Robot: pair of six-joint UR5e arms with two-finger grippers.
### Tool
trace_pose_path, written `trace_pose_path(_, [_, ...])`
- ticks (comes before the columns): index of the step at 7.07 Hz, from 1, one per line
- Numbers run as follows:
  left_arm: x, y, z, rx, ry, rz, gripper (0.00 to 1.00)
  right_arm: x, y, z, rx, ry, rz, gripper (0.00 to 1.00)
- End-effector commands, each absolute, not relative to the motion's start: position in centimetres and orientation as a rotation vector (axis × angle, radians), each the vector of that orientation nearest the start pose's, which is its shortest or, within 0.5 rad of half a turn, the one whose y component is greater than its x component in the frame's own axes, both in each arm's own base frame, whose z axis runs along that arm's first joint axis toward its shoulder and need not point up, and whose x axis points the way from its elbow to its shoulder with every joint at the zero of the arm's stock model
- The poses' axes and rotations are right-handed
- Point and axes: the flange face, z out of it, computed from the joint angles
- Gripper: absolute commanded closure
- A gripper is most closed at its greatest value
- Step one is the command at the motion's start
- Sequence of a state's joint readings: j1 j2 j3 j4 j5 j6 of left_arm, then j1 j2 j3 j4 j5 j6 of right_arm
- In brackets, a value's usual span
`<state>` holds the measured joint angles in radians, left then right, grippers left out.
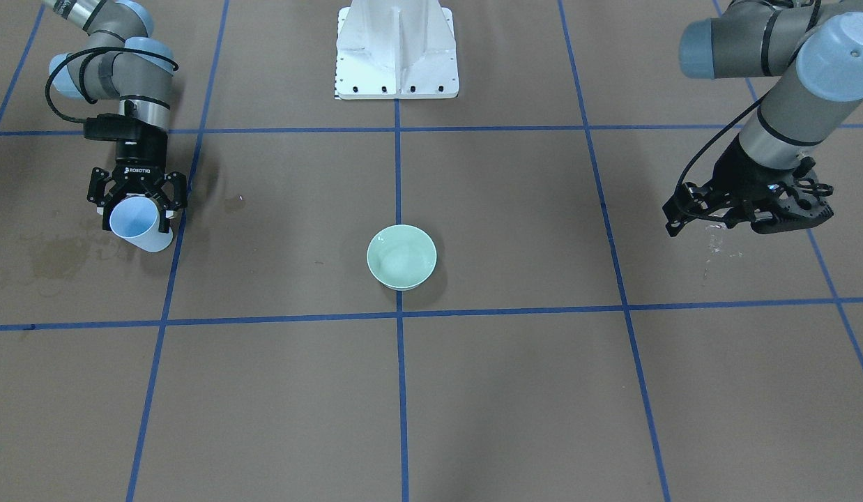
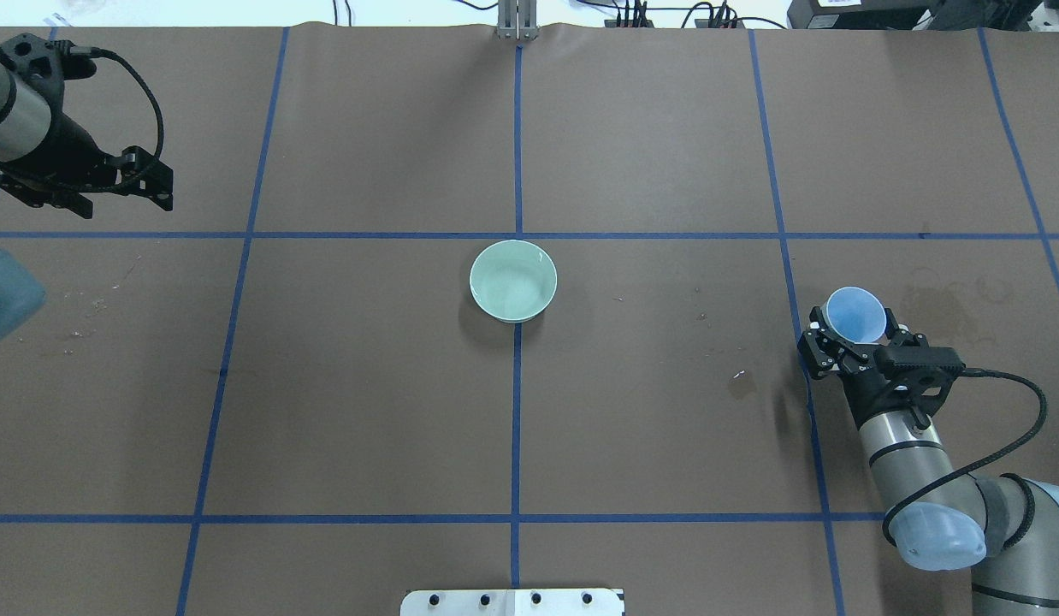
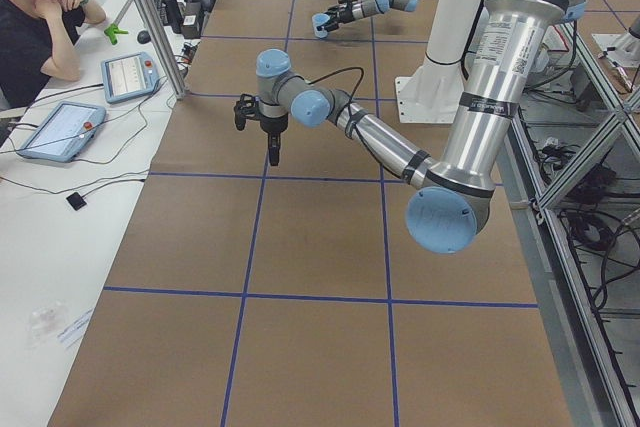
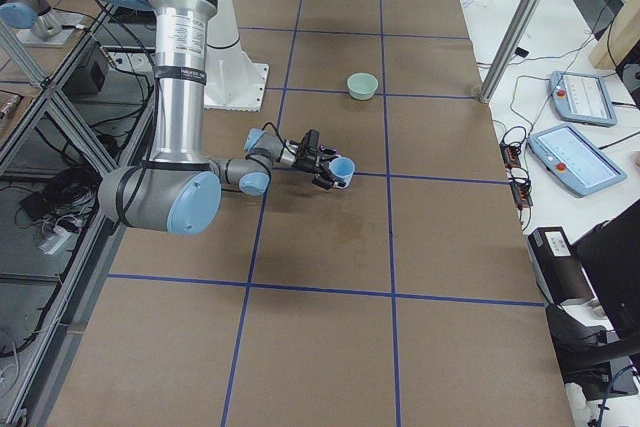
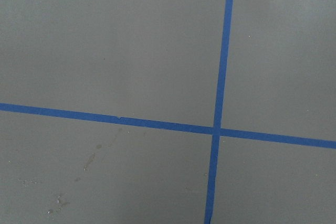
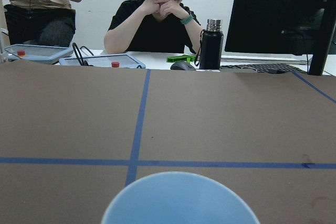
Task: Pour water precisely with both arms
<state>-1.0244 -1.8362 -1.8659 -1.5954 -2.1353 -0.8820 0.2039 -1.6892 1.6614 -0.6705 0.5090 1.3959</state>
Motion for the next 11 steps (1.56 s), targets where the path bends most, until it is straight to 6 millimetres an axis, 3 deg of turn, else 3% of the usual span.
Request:
trace_pose_path(1, [22.9, -53.1, 37.7, 0.074, 0.789, -0.152, 0.0, -38.9, -30.2, 53.8, 1.124, -0.619, 0.497, 0.0])
trace_pose_path(5, [23.0, -53.2, 38.2, 0.065, 0.783, -0.154, 0.0, -38.2, -29.7, 54.7, 1.119, -0.608, 0.482, 0.0])
trace_pose_path(6, [23.2, -53.2, 38.3, 0.064, 0.782, -0.153, 0.0, -38.1, -29.6, 53.9, 1.119, -0.625, 0.49, 0.0])
trace_pose_path(7, [23.2, -53.2, 38.5, 0.062, 0.78, -0.152, 0.0, -37.6, -29.0, 52.5, 1.118, -0.651, 0.492, 0.0])
trace_pose_path(9, [23.2, -53.2, 38.3, 0.064, 0.782, -0.153, 0.0, -36.2, -27.7, 53.9, 1.139, -0.62, 0.461, 0.0])
trace_pose_path(11, [23.1, -53.1, 38.0, 0.068, 0.786, -0.151, 0.0, -34.5, -26.2, 53.1, 1.149, -0.633, 0.442, 0.0])
